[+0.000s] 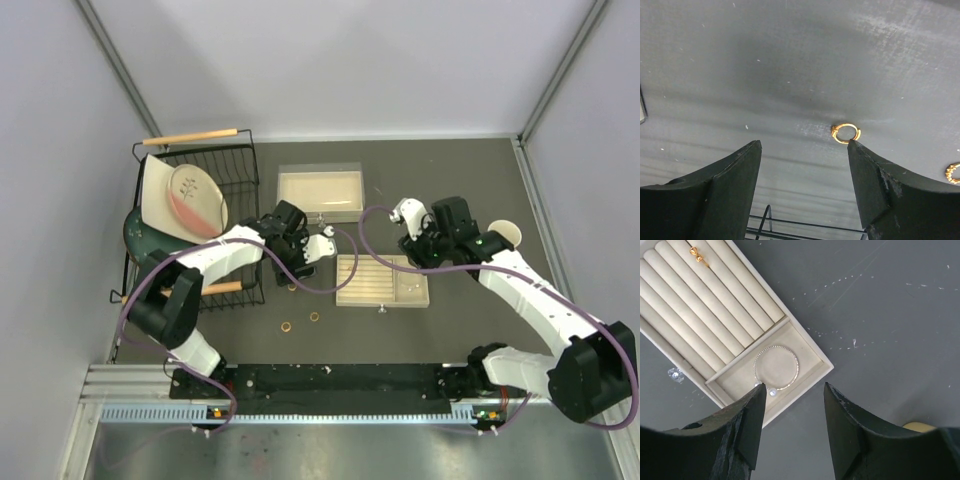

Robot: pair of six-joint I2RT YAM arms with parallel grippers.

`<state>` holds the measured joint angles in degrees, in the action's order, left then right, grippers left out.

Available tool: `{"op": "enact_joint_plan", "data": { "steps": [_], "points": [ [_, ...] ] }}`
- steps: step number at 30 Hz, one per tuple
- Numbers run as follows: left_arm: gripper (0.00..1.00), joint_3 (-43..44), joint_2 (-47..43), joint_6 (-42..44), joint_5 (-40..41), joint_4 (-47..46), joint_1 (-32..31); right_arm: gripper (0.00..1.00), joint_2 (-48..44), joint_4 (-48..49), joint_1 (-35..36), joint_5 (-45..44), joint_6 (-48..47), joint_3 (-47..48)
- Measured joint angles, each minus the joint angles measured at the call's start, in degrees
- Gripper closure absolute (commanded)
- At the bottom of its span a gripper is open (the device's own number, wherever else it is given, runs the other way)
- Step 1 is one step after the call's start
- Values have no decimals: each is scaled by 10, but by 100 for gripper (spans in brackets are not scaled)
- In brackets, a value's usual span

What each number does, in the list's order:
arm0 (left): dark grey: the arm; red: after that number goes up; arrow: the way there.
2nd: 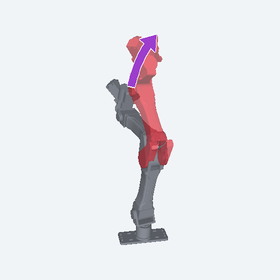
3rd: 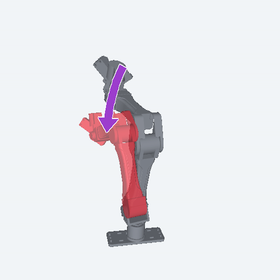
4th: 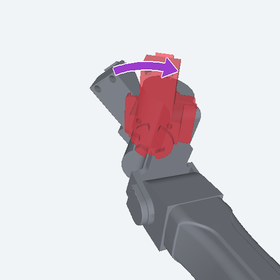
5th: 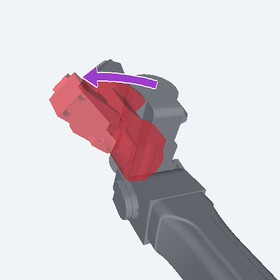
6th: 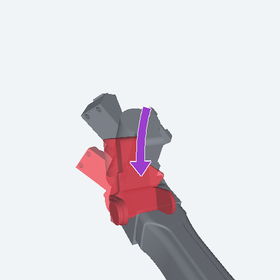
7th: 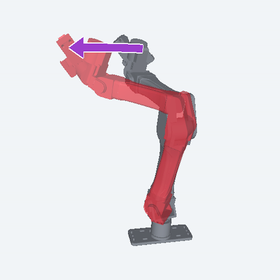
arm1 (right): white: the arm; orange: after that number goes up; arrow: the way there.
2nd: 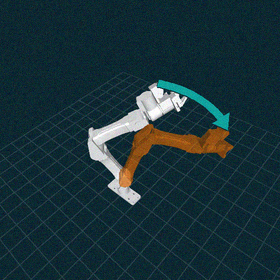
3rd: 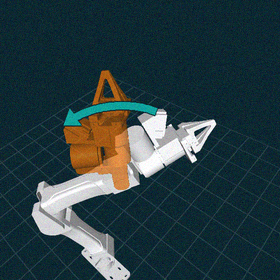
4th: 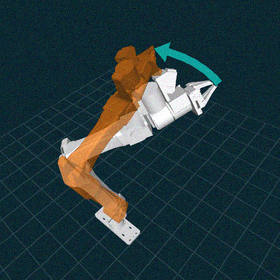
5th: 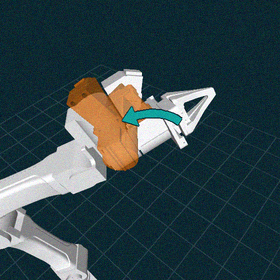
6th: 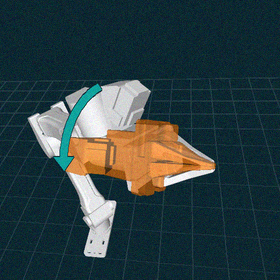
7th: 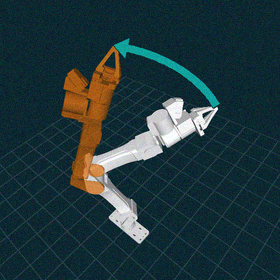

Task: Organize the mixed jewelry

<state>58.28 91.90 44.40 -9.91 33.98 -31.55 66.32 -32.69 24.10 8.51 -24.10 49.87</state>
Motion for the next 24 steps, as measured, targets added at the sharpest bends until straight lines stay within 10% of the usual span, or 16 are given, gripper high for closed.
{"op": "enact_joint_plan", "data": {
  "steps": [24],
  "points": [
    [33, -1, 25, 7, 5, -9, -1, 51, 0, 1, 0, 1, 2, -5]
  ]
}}
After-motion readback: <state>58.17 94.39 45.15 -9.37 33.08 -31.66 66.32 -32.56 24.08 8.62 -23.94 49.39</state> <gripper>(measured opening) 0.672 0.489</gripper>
